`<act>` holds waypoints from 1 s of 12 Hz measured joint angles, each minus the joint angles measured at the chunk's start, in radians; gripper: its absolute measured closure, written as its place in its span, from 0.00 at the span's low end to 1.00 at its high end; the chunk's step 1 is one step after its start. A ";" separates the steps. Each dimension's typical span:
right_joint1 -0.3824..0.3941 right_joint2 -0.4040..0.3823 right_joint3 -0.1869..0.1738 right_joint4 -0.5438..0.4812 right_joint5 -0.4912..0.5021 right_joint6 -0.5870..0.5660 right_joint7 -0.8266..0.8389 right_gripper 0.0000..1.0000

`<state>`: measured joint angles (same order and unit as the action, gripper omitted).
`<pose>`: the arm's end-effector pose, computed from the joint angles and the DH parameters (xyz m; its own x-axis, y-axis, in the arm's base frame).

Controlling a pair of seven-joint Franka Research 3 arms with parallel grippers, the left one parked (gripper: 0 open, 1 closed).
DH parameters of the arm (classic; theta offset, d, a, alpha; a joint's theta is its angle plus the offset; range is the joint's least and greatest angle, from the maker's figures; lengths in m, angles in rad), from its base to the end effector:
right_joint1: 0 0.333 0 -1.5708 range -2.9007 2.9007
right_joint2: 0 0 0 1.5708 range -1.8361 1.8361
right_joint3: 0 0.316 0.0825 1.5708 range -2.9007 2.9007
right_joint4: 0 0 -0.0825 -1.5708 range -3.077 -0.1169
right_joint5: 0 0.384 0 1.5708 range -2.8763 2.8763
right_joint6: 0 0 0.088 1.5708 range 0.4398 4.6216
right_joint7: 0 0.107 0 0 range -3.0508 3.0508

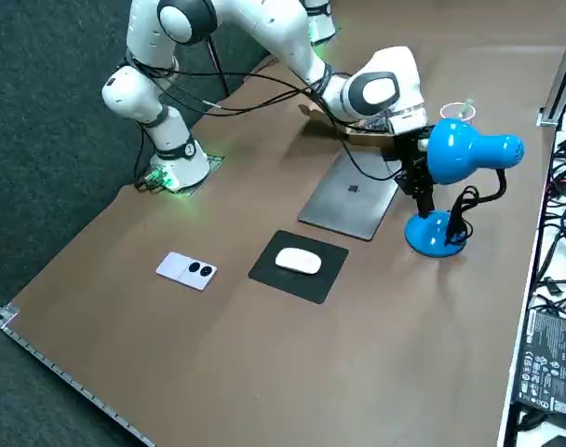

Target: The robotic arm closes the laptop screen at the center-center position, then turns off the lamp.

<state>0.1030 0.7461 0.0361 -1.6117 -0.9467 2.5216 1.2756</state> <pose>0.6988 0.1020 0.2018 0.8097 -0.2775 0.5172 -0.4387 -0.8715 0.2192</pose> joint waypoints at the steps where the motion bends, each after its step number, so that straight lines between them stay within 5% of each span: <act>1: -0.001 0.001 0.000 0.000 0.000 0.002 0.000 0.99; 12: -0.003 0.004 0.000 0.000 -0.002 0.020 0.000 0.99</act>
<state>0.0997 0.7503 0.0357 -1.6117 -0.9483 2.5415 1.2756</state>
